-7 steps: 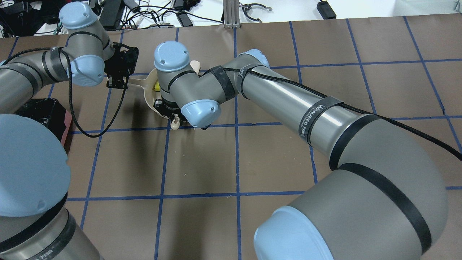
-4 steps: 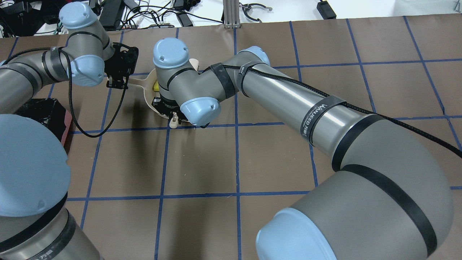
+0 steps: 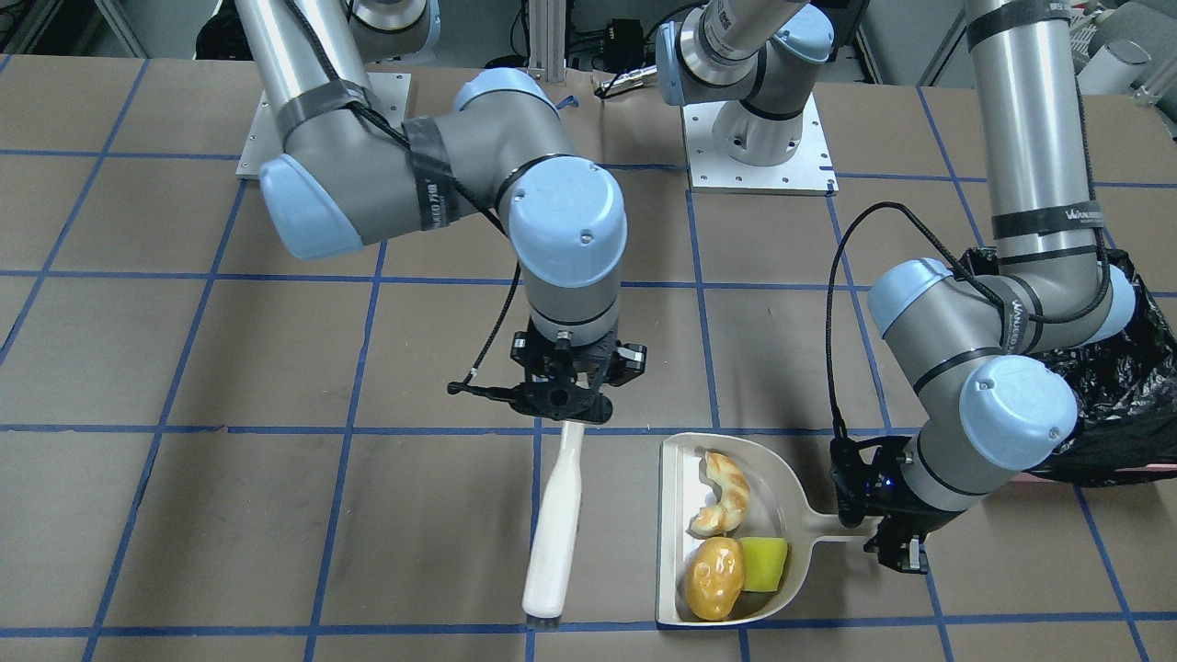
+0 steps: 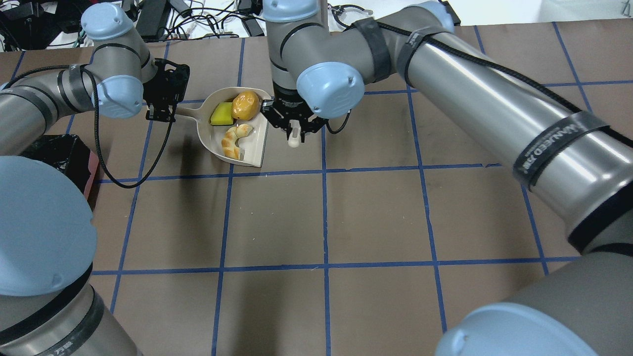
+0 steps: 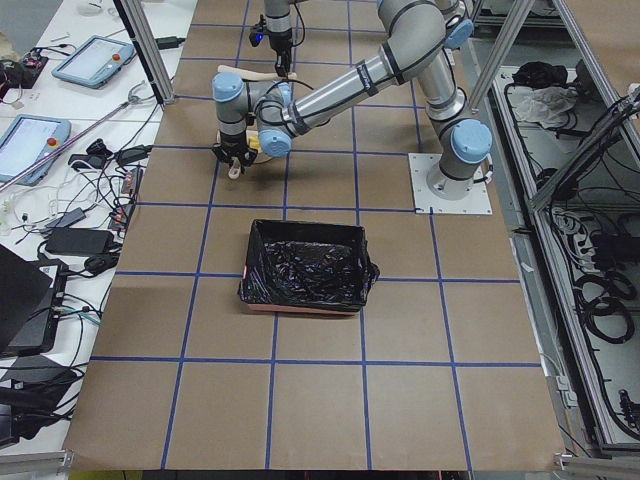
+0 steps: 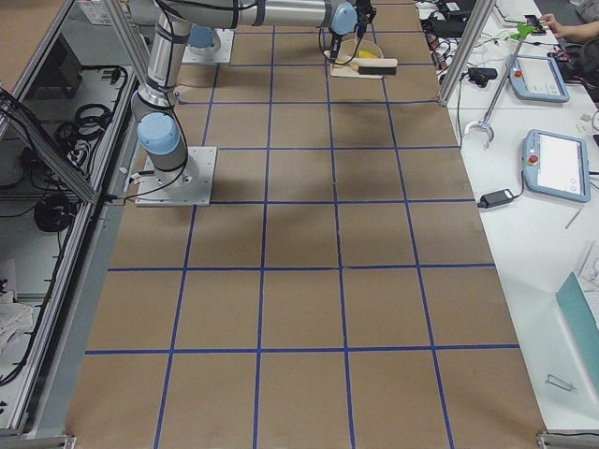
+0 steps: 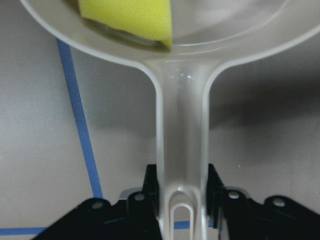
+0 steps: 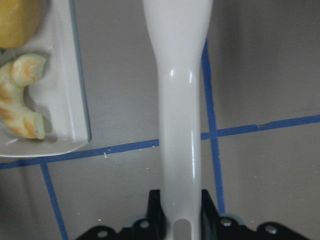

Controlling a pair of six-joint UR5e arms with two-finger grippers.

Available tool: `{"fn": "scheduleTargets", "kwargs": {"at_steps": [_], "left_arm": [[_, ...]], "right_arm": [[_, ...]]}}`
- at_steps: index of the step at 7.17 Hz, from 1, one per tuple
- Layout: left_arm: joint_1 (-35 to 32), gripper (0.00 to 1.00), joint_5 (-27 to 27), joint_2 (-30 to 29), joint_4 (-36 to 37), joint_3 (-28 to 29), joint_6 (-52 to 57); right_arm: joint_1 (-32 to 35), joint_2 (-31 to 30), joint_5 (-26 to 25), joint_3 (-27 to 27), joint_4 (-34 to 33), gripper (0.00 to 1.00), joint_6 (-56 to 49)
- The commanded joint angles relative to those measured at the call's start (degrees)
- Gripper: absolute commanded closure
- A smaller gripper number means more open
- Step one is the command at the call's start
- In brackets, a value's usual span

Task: Sweep and dump trash into bin
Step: 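Brush the remaining pieces farther into the dustpan with the right gripper, then withdraw the brush with the right gripper while the left gripper lifts the dustpan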

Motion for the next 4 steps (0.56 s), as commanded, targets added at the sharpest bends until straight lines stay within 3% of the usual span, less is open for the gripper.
{"fn": "scheduleTargets", "kwargs": {"at_steps": [1,4], "left_arm": [[-0.02,0.93,0.0,0.0,-0.09,0.0,0.0],[-0.02,0.93,0.0,0.0,-0.09,0.0,0.0]], "right_arm": [[-5.07,-4.91,-1.98,6.23,1.05,1.0,-7.02],[-16.91,-8.71,-3.92,10.56,1.65,1.0,-20.44]]}}
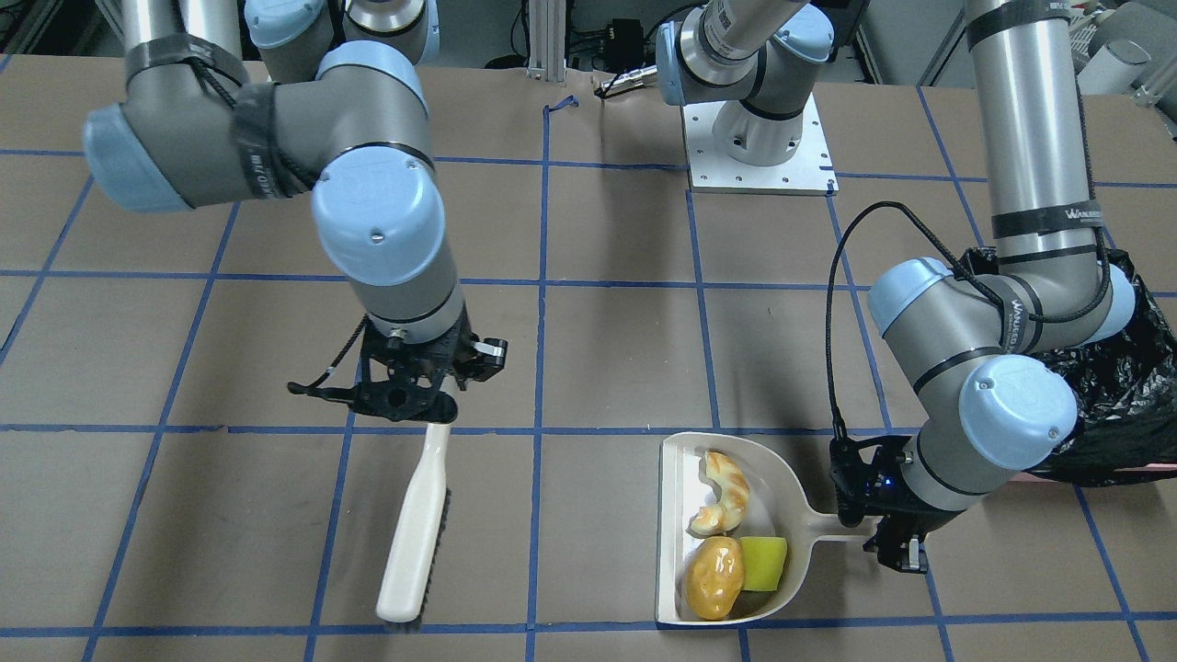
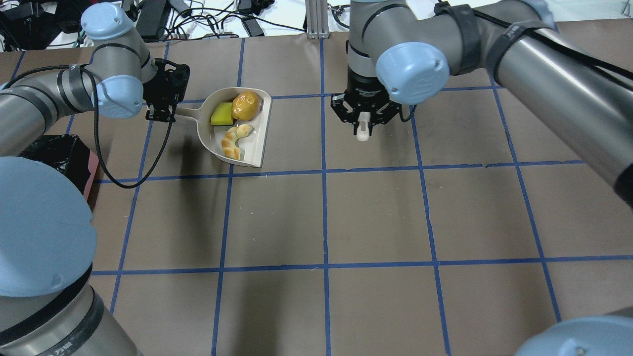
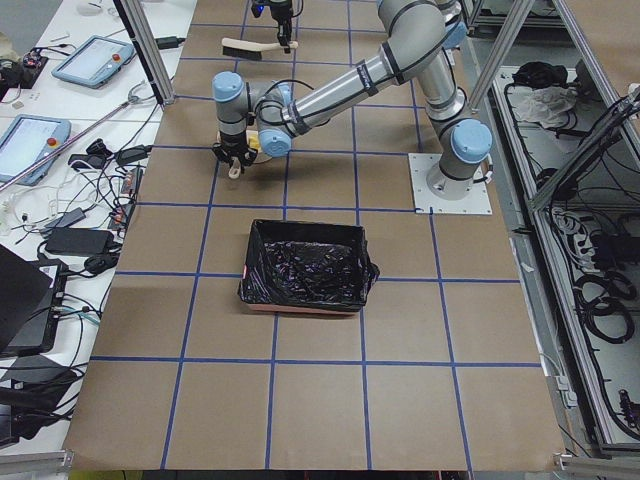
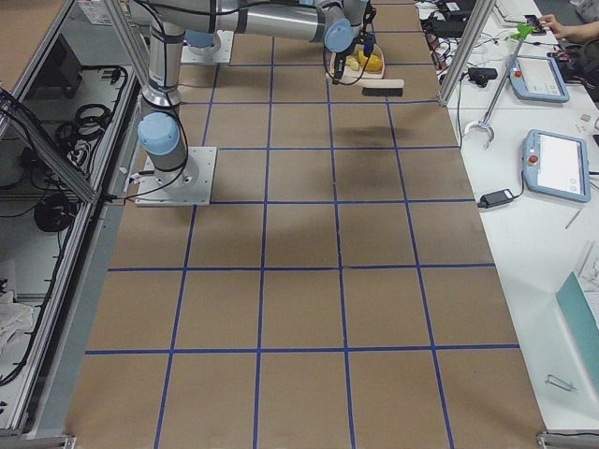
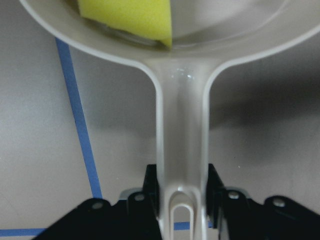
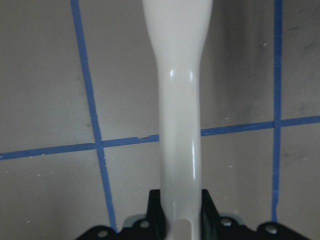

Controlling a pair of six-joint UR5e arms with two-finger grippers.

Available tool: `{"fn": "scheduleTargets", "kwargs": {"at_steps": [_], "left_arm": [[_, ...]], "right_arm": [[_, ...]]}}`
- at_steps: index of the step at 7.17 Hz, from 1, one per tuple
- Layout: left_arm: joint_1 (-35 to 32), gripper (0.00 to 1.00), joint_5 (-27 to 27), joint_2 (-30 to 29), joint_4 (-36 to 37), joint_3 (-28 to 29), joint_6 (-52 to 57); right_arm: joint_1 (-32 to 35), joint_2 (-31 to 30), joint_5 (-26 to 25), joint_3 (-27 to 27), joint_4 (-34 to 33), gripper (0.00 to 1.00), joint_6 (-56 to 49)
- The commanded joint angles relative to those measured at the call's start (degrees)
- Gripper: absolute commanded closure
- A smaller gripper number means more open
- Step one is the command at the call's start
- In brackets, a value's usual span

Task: Sweep and dump trash into bin
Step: 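Withdraw the brush with the right gripper while the left gripper lifts the dustpan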

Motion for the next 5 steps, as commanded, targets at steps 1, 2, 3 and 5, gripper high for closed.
{"fn": "scheduleTargets", "kwargs": {"at_steps": [1,2,3,5], "left_arm": [[0.0,0.93,-0.09,0.0,-0.01,0.0,0.0],[0.0,0.93,-0.09,0.0,-0.01,0.0,0.0],[0.17,0.95,-0.61,0.35,-0.18,0.0,0.0],[1.39,1.0,-0.71,3.76,-4.11,0.09,0.09]], "right_arm": [[-9.29,-2.1,-0.42,3.47,-0.31,1.0,-11.65],[-12.63,-2.81,-0.25,5.4,-0.57,1.0,-16.84],[-15.54,-2.82,-0.77,6.73,-1.71,1.0,-20.11],[-20.38,-2.82,-3.56,10.5,-5.73,1.0,-26.79]]}}
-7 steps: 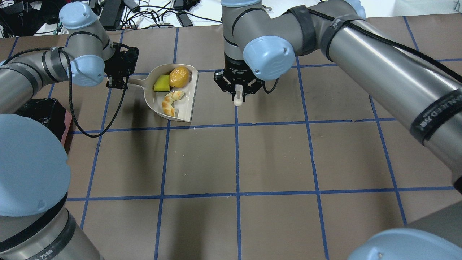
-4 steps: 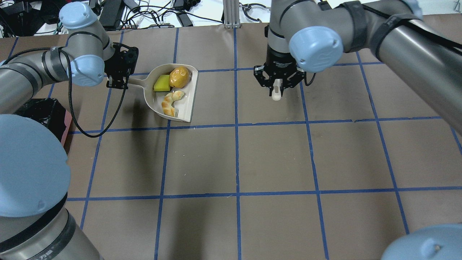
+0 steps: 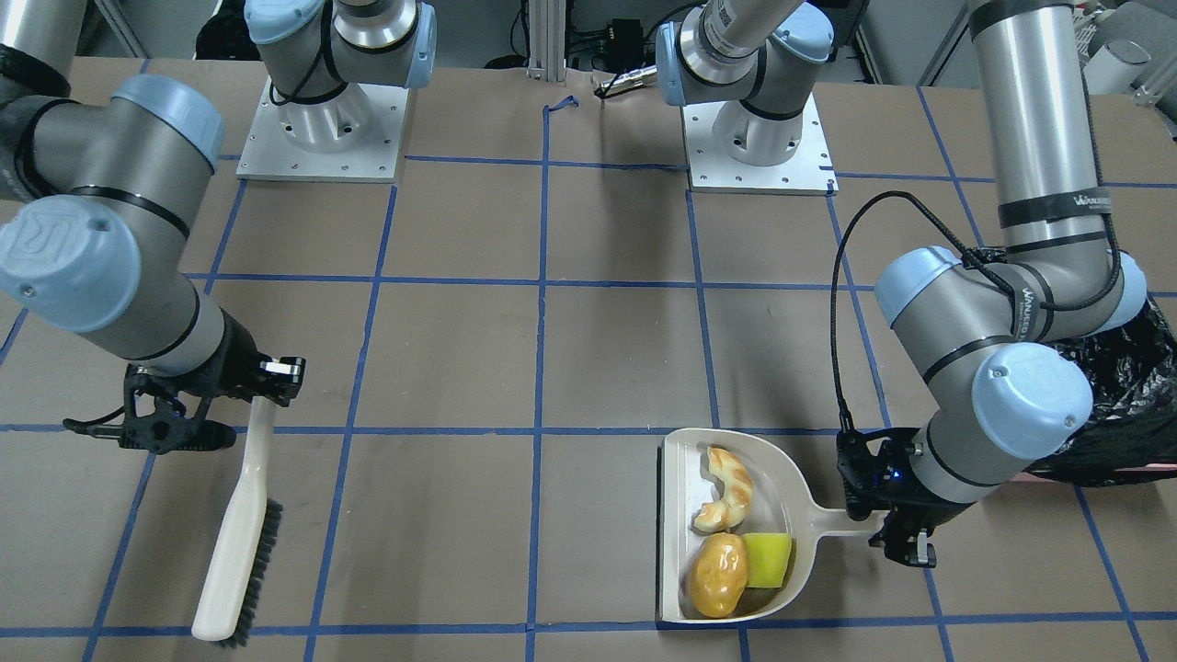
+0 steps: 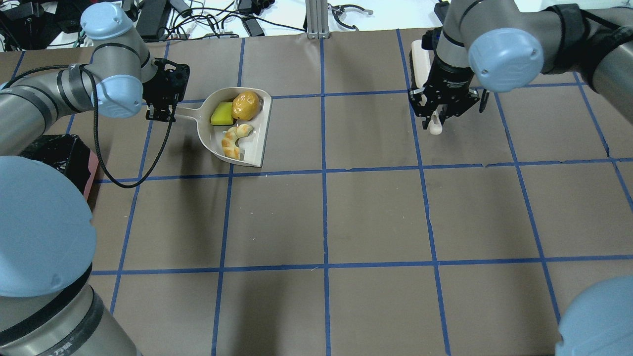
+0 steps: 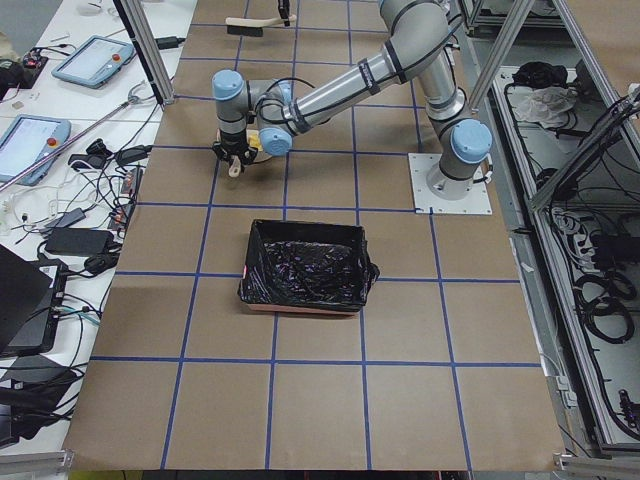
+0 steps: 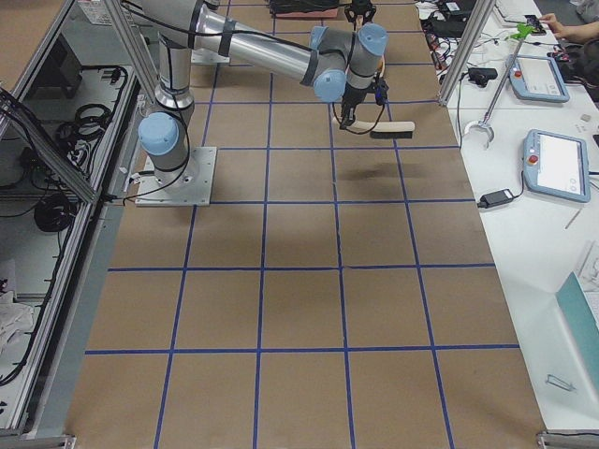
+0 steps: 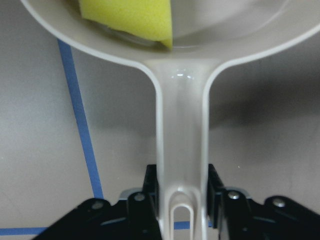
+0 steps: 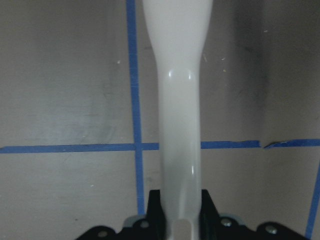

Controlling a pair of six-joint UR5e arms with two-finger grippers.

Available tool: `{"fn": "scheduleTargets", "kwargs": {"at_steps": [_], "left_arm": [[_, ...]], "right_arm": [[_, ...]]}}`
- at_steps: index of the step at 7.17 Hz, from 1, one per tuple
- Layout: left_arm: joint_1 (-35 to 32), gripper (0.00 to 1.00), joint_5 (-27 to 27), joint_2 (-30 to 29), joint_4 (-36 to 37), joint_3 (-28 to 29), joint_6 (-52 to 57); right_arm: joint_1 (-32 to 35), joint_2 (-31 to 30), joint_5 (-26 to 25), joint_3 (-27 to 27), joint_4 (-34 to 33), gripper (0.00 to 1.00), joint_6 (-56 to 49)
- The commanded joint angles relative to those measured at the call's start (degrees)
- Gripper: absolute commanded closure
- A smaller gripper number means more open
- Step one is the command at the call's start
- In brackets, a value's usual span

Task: Sweep and dump trash into bin
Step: 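Withdraw the brush with the right gripper while the left gripper lifts the dustpan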

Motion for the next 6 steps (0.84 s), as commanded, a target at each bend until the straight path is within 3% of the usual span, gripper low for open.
{"fn": "scheduleTargets", "kwargs": {"at_steps": [1,3,6], "left_arm": [[2.59,1.0,-0.05,3.59,-4.41,-0.01,-0.02],[6.63,1.0,-0.13,7.19,-8.89,-0.36,1.47],[13.38,1.0,-1.45,11.76,-13.3,-1.07,9.44]], "right_arm": [[-5.13,-0.13,-2.28,6.29,-8.22,1.0,-8.02],[-8.57,-1.44,-2.19,10.71,-11.87,1.0,-11.91],[-12.35,-1.45,-2.54,11.25,-11.17,1.0,-15.26]]}}
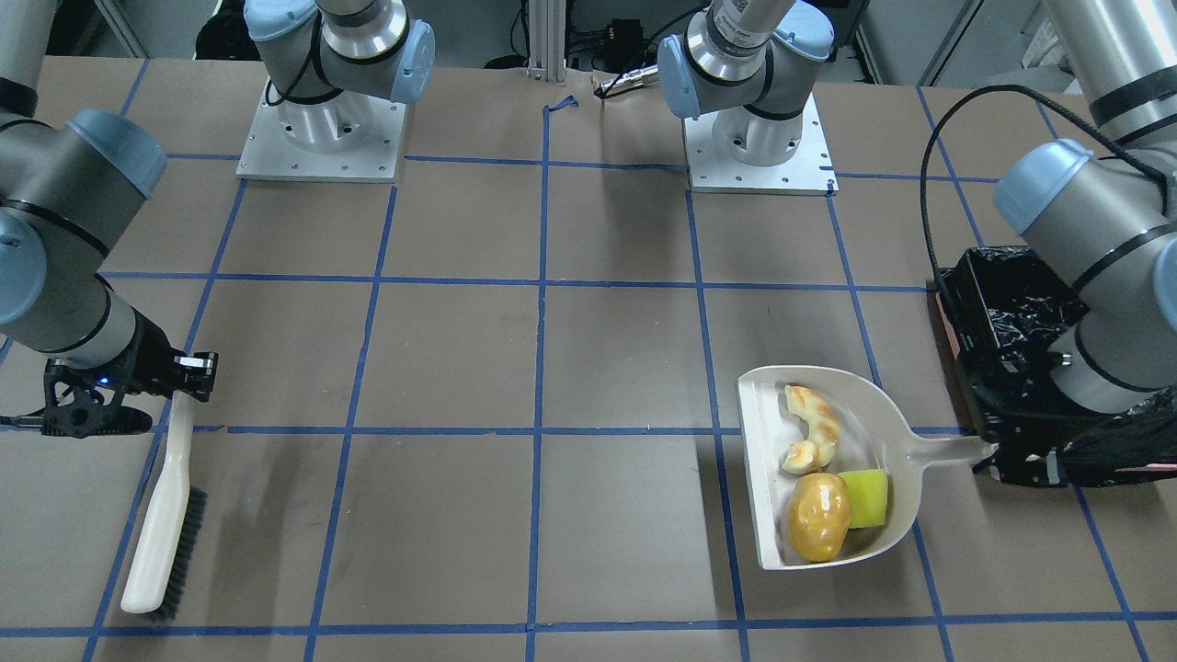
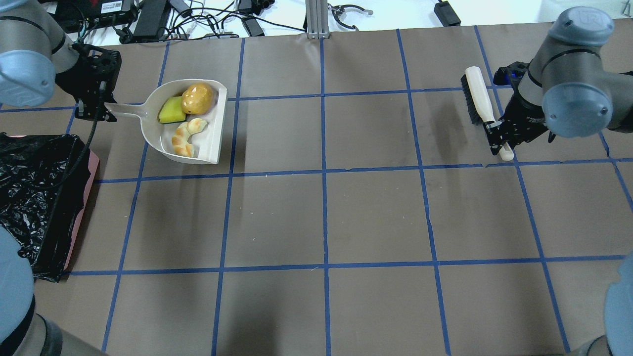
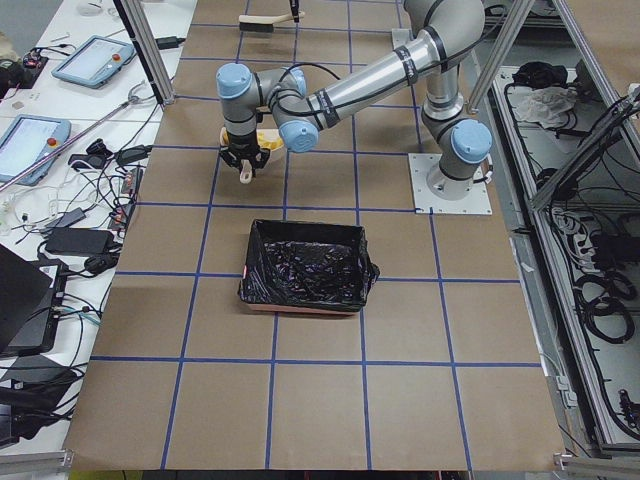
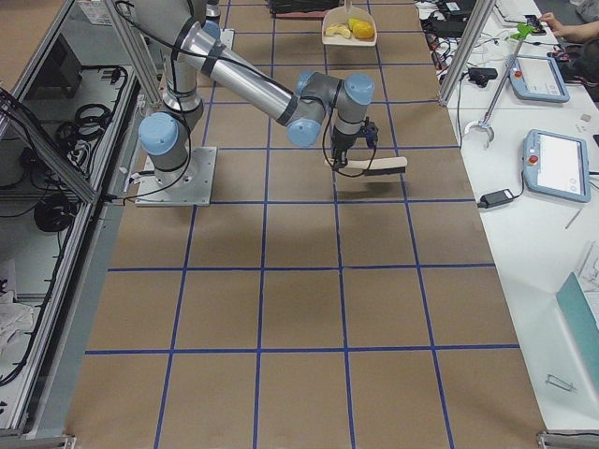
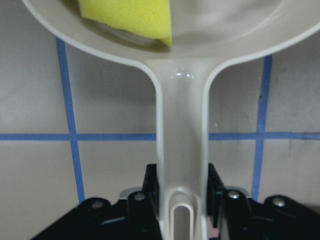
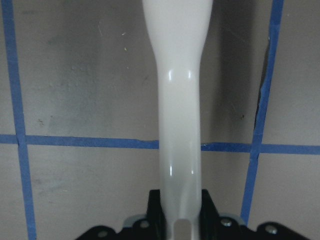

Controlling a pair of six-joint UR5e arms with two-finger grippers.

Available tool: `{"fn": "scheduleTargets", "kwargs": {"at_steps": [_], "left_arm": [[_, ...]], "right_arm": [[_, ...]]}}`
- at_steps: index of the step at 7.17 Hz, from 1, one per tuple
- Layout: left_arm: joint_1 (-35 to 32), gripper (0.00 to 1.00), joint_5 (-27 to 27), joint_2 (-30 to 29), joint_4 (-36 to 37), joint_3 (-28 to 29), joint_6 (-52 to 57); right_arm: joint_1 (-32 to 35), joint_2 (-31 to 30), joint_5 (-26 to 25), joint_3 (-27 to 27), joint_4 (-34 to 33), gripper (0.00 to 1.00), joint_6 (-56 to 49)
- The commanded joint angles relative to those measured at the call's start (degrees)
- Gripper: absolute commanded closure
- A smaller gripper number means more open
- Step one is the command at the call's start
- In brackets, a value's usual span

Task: Sweep and dump trash into bin
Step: 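Withdraw the brush with the right gripper while the left gripper lifts the dustpan, then carry the dustpan over the black bin and tip it with the left gripper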

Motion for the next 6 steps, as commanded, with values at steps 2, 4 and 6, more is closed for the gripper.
{"fn": "scheduleTargets", "kwargs": {"at_steps": [2,4,6], "left_arm": [[10.96,1.0,-2.15,3.28,-2.44,-0.09,12.87],[20.79,1.0,-2.23,3.72,-2.44,0.61,22.47],[28.11,1.0,-1.63,3.9,-1.66,1.14,30.99]], "right_arm": [[-2.66,0.01,-1.81,1.18,-0.35,1.0,-1.68],[-4.24,0.54,-1.81,1.44,-0.62,1.0,-1.86],[-4.34,0.8,-2.78,1.44,-0.7,1.0,-1.86]]}}
